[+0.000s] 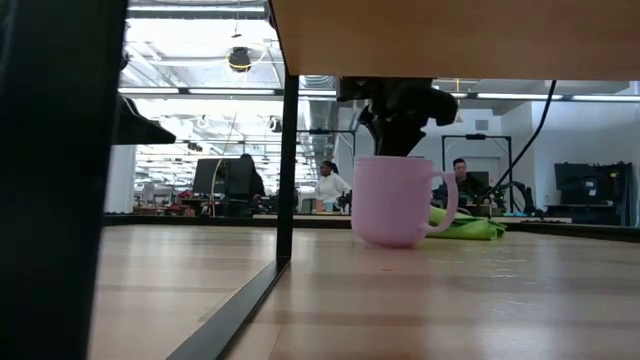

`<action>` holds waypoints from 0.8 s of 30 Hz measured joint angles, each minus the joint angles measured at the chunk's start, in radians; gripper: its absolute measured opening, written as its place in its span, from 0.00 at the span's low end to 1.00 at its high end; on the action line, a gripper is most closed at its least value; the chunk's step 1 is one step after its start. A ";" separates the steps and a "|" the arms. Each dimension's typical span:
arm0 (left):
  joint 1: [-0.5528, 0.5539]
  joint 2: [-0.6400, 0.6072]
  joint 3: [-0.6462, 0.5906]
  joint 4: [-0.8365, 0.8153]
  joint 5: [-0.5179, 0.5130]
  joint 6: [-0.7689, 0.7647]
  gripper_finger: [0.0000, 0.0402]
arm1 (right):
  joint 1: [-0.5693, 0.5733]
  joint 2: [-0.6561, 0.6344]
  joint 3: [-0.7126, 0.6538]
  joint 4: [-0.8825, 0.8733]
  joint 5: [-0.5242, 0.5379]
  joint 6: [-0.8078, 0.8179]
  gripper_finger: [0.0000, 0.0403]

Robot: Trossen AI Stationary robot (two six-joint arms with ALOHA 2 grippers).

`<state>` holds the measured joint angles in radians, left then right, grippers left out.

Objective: Stack small to large cups/mugs on shelf
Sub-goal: Put the pink mug on the shelf

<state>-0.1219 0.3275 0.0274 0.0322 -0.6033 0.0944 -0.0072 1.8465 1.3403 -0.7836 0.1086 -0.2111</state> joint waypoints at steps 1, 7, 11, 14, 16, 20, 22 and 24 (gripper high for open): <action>0.000 0.000 0.000 0.000 0.000 0.000 0.46 | 0.000 0.000 0.000 0.000 0.000 0.009 0.03; 0.000 0.000 0.000 0.000 -0.005 0.000 0.46 | -0.025 -0.016 -0.005 -0.064 -0.009 0.140 0.03; 0.000 0.000 0.000 0.000 -0.006 -0.001 0.46 | -0.049 -0.057 -0.008 -0.080 0.003 0.232 0.03; 0.000 0.000 0.000 0.001 -0.006 -0.002 0.46 | -0.064 -0.120 -0.008 -0.099 0.006 0.253 0.03; 0.000 0.000 0.000 0.001 -0.006 -0.005 0.46 | -0.071 -0.156 -0.007 -0.115 0.004 0.272 0.03; 0.000 0.000 0.000 0.002 -0.007 -0.006 0.46 | -0.091 -0.251 -0.006 -0.184 0.000 0.349 0.03; 0.000 0.000 0.000 0.004 -0.007 -0.007 0.46 | -0.097 -0.300 -0.006 -0.246 0.004 0.383 0.03; 0.000 0.000 0.000 0.006 -0.007 -0.007 0.46 | -0.099 -0.342 -0.006 -0.274 0.035 0.426 0.03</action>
<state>-0.1215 0.3275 0.0277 0.0386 -0.6102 0.0872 -0.1066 1.5048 1.3338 -1.0576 0.1439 0.2150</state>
